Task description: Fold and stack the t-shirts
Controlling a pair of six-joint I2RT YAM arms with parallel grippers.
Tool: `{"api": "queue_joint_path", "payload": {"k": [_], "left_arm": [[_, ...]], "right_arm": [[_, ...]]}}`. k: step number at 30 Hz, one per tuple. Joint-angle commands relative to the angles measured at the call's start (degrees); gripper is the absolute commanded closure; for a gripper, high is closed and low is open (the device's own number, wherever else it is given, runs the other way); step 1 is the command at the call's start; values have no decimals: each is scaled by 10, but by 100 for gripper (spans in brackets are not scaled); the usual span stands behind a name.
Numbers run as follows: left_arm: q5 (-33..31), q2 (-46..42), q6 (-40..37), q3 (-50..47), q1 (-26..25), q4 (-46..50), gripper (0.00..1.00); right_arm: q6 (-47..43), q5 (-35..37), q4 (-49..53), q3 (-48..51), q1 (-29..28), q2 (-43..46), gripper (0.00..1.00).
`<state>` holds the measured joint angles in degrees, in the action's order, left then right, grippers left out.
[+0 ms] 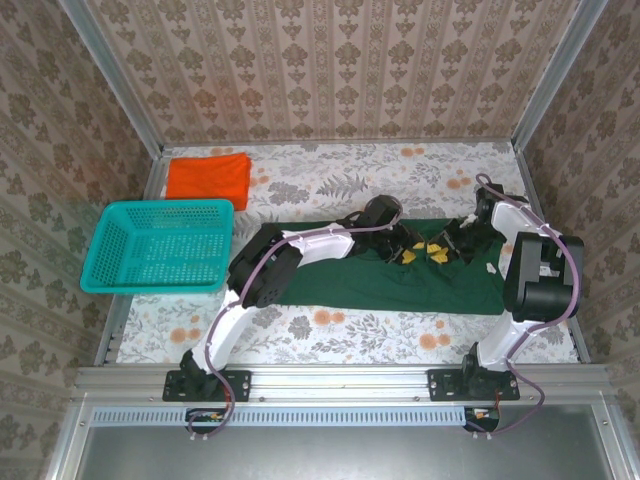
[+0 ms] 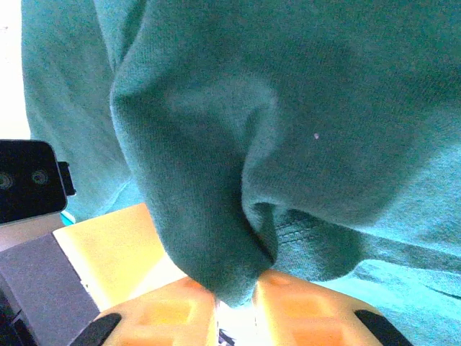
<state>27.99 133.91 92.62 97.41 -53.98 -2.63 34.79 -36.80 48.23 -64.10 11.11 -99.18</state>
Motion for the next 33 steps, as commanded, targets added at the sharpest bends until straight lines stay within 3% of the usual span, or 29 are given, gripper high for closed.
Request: {"api": "queue_joint_path", "payload": {"k": [1, 7, 10, 13, 17, 22, 33], "left_arm": [[-9, 25, 12, 25, 0, 12, 70], [-12, 40, 7, 54, 2, 31, 90], [-12, 41, 4, 59, 3, 41, 100], [-13, 34, -3, 57, 6, 51, 100], [-17, 18, -15, 51, 10, 65, 100], [-7, 8, -24, 48, 12, 73, 100], [3, -19, -45, 24, 20, 75, 100]], "right_arm": [[6, -17, 4, 6, 3, -6, 79], [4, -10, 6, 8, 5, 1, 73], [6, 12, 9, 18, 13, 23, 55], [21, 53, 1, 53, 37, 75, 45], [31, 116, -8, 117, 75, 132, 47], [28, 159, -25, 155, 94, 144, 61], [18, 153, -58, 165, 81, 111, 64]]}}
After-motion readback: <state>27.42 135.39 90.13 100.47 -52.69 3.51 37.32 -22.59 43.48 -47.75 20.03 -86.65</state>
